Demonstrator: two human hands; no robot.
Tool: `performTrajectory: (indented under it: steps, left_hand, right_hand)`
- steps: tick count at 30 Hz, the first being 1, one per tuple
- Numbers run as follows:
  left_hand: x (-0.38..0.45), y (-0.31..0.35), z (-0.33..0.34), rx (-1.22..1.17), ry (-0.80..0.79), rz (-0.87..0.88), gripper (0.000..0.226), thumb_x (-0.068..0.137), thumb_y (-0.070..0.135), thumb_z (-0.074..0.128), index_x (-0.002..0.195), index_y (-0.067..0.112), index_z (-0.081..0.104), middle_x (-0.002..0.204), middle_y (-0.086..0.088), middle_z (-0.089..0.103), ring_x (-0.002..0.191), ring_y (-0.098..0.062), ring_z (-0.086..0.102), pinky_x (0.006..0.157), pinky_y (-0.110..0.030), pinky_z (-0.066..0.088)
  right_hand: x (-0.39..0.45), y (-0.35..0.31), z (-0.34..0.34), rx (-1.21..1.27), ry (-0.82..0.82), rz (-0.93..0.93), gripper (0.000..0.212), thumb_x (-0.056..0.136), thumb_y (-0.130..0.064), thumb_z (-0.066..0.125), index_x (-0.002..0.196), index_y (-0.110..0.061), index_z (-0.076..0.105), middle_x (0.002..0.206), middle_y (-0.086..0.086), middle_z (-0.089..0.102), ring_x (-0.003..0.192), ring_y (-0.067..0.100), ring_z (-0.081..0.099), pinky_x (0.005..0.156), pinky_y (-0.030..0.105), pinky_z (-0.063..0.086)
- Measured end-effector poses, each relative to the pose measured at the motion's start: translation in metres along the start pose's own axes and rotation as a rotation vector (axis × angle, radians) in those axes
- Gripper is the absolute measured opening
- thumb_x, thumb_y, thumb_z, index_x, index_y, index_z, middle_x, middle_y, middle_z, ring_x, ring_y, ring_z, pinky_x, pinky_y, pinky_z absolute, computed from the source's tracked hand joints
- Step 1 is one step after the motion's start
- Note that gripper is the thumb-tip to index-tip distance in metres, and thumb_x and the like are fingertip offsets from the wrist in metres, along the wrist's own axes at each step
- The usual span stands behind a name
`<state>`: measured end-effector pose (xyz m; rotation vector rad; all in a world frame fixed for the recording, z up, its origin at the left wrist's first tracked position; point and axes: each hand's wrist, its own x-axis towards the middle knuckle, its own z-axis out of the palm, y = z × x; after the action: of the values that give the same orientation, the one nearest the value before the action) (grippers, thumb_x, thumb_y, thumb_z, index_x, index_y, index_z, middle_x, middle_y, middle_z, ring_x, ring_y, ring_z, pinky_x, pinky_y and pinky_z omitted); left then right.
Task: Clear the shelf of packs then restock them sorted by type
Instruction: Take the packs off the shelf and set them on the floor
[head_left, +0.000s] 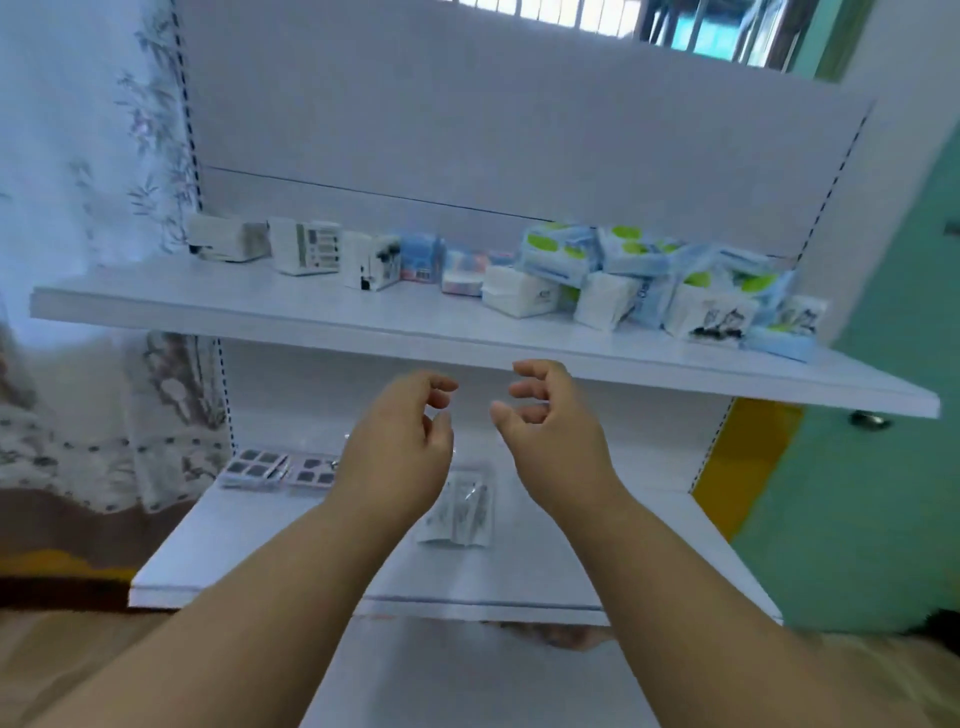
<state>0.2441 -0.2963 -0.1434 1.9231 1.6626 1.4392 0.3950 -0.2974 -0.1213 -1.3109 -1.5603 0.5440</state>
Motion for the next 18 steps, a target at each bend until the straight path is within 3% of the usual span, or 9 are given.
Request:
performTrajectory:
  steps: [3,7,12,15,18]
  left_hand:
    - [0.032,0.011,0.008,-0.029,-0.046,0.052,0.030,0.095,0.019,0.050,0.115,0.041,0.051,0.102,0.020,0.053,0.075,0.000,0.054,0.062,-0.029,0.053]
    - [0.082,0.026,0.022,-0.038,-0.095,0.171,0.029,0.096,0.018,0.052,0.118,0.037,0.053,0.106,0.018,0.055,0.080,0.001,0.055,0.068,-0.021,0.045]
    - [0.145,0.046,0.046,-0.080,-0.133,0.188,0.028,0.097,0.019,0.054,0.122,0.032,0.054,0.109,0.013,0.058,0.078,-0.002,0.054,0.062,-0.013,0.038]
    - [0.181,0.057,0.069,-0.139,-0.147,0.126,0.025,0.097,0.020,0.055,0.120,0.030,0.054,0.111,0.010,0.059,0.082,-0.007,0.058,0.060,-0.017,0.040]
    - [0.223,0.062,0.095,-0.153,-0.064,0.042,0.025,0.095,0.021,0.055,0.120,0.025,0.054,0.113,0.005,0.061,0.094,-0.014,0.058,0.070,-0.025,0.045]
  right_hand:
    - [0.026,-0.003,-0.005,0.040,0.073,0.008,0.035,0.092,-0.025,0.065,0.122,-0.034,0.050,0.112,-0.015,0.057,0.079,-0.006,0.058,0.061,0.008,0.043]
    - [0.063,-0.007,-0.012,0.052,0.199,0.003,0.035,0.092,-0.025,0.065,0.122,-0.035,0.050,0.110,-0.017,0.057,0.083,-0.006,0.059,0.066,0.014,0.046]
    - [0.108,0.001,-0.021,0.015,0.282,0.020,0.033,0.093,-0.026,0.064,0.121,-0.034,0.051,0.111,-0.015,0.056,0.087,-0.002,0.059,0.070,0.017,0.048]
    - [0.142,0.011,-0.034,0.017,0.301,0.070,0.033,0.095,-0.026,0.062,0.125,-0.032,0.051,0.116,-0.014,0.054,0.089,0.001,0.060,0.075,0.020,0.048]
    - [0.184,0.021,-0.051,-0.017,0.277,0.116,0.035,0.095,-0.028,0.060,0.129,-0.031,0.050,0.111,-0.014,0.050,0.094,0.010,0.061,0.078,0.025,0.048]
